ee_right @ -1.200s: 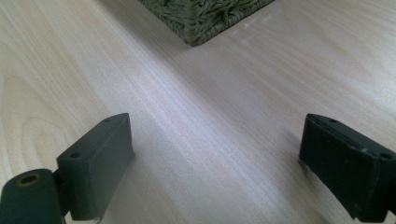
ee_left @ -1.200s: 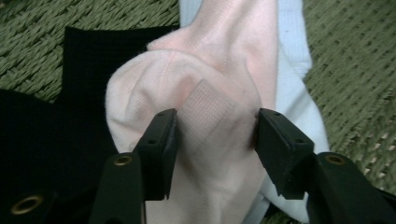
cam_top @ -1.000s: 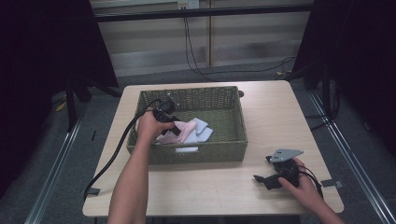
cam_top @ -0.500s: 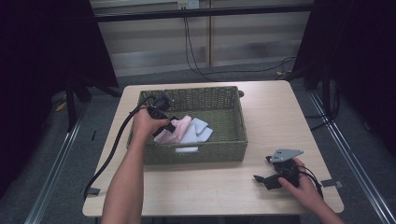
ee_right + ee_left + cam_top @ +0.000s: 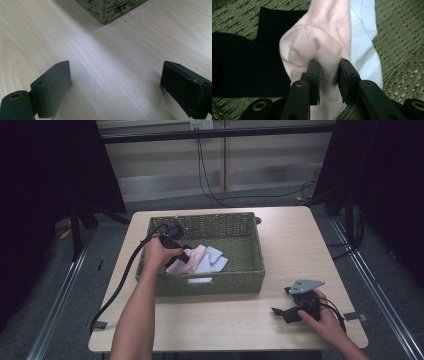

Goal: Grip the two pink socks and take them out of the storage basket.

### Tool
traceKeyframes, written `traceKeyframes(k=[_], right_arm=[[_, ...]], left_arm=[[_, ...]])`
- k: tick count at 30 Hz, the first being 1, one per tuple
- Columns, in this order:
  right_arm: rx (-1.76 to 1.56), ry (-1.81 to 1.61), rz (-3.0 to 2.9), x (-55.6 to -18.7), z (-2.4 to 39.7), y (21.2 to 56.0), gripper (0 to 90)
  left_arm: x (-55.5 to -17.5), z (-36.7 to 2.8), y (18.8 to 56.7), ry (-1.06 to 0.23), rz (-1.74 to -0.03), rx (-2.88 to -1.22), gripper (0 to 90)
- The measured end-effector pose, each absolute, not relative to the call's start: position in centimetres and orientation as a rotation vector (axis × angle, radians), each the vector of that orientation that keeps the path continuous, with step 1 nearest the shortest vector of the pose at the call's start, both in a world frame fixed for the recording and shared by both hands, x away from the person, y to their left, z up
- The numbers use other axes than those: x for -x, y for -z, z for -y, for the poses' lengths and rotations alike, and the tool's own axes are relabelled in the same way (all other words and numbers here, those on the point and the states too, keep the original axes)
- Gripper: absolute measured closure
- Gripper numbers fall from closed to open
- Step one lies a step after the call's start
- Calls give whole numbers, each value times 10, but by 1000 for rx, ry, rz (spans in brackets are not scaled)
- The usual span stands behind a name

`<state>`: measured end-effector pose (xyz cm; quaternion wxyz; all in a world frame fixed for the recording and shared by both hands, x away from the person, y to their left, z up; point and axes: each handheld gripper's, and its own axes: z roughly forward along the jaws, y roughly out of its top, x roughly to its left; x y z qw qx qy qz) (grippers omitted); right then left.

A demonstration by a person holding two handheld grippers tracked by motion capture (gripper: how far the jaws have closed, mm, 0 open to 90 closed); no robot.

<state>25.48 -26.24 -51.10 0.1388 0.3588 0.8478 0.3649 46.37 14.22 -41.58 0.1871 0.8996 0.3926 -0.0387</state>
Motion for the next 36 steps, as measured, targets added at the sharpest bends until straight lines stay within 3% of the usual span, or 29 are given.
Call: traceKeyframes(k=[7, 16, 36], right_arm=[[-1038, -1055, -2451, -255, 262, 511, 90], [-1035, -1055, -2451, -255, 262, 511, 90], [-1034, -1055, -2451, -255, 262, 511, 90]], left_arm=[[-464, -142, 416, 123, -1103, -2531, 672], [-461, -146, 410, 128, -1123, -2519, 777], [-459, -147, 386, 137, -1121, -2496, 765]])
